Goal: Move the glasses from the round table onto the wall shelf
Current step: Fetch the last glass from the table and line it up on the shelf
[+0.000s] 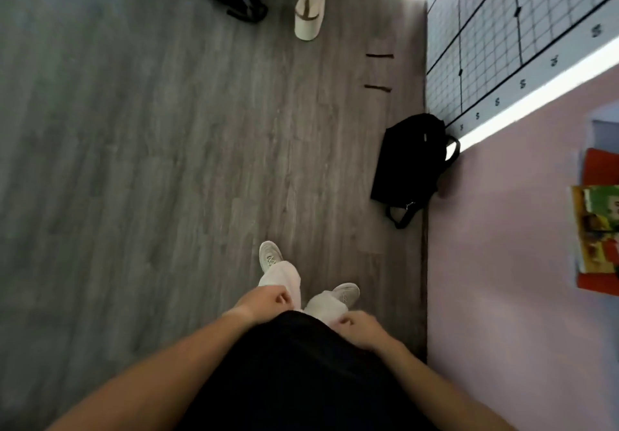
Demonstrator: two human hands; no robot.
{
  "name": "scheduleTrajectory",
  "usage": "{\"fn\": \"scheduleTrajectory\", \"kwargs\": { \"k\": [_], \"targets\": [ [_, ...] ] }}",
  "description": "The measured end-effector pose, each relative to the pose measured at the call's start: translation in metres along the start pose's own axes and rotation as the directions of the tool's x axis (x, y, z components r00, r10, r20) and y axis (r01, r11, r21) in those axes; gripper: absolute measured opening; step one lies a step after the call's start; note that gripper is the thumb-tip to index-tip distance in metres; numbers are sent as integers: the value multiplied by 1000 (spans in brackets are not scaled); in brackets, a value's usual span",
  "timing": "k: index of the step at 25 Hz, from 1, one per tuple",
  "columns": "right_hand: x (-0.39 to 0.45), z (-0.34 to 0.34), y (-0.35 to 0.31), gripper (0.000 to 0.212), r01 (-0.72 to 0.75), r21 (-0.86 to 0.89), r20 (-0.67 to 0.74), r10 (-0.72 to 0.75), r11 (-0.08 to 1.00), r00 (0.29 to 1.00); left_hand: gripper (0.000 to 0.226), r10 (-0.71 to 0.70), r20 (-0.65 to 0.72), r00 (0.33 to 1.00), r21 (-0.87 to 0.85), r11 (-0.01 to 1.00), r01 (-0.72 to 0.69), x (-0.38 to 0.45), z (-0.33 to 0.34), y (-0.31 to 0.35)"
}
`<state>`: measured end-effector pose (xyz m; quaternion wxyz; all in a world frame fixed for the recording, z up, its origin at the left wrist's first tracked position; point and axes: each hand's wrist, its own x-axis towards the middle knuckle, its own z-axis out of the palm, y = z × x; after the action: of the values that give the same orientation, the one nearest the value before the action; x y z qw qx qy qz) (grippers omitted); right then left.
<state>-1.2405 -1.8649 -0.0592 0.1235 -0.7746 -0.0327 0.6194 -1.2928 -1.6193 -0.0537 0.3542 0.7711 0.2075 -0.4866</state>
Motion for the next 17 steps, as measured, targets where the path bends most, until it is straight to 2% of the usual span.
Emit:
{"fn": "scheduleTrajectory", "kwargs": {
  "k": [2,4,7,10,12,14,17],
  "targets": [
    [4,-36,-8,41,-13,-50,-98,8,999,995,14,12,-60,998,-108,994,-18,10,-34,-5],
    [9,-76,-18,31,-53,-117,-168,33,992,985,12,-12,-118,993,-143,990,-5,19,-71,-16],
    [17,-122,-42,24,-80,-17,-321,70,997,945,13,-23,-158,987,-155,988,-1,30,-109,-32],
    [29,-133,-100,23,-2,64,-435,30,998,900,15,-1,-183,983,-230,972,-42,40,-141,-39],
    [36,-124,-144,21,40,98,-410,3,994,912,15,-19,-170,985,-278,960,-29,44,-157,-40],
    [45,-126,-182,16,94,33,-337,-78,995,938,13,-18,-156,988,-279,960,-26,49,-166,-38],
    [64,-161,-226,14,156,-7,-282,-151,988,947,15,-48,-144,988,-280,960,6,60,-186,-37]
  ]
}}
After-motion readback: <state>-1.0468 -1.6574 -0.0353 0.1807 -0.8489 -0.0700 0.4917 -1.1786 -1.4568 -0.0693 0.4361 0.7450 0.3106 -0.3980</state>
